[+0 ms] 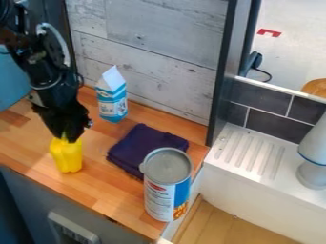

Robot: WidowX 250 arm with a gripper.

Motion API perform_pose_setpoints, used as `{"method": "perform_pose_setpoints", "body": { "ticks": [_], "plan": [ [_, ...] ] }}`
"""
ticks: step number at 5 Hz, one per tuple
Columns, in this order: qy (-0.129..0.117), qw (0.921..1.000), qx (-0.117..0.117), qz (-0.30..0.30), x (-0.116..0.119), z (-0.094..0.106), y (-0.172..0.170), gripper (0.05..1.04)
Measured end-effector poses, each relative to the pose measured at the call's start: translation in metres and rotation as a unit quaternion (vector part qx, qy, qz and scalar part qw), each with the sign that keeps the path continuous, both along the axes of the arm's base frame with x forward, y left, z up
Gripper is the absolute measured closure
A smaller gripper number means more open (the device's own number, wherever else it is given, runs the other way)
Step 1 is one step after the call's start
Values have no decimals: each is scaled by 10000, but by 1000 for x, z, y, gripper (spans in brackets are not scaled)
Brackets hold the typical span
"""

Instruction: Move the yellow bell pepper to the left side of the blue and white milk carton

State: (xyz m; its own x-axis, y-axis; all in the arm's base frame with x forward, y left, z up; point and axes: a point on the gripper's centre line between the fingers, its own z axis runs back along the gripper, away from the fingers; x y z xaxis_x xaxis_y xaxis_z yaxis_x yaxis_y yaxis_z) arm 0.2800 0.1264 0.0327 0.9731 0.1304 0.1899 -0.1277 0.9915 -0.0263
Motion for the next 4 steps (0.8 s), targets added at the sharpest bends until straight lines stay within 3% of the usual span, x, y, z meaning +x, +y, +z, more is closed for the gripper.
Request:
{"method": "perform_pose_setpoints", "body": {
  "ticks": [2, 3, 4],
  "plan": [
    [111, 9998, -122, -104, -2, 2, -4, 878],
    [267, 9985, -442, -184, -6, 4, -13, 948],
    [73, 9986, -519, -97, 11, 21, -11, 967]
  ]
}}
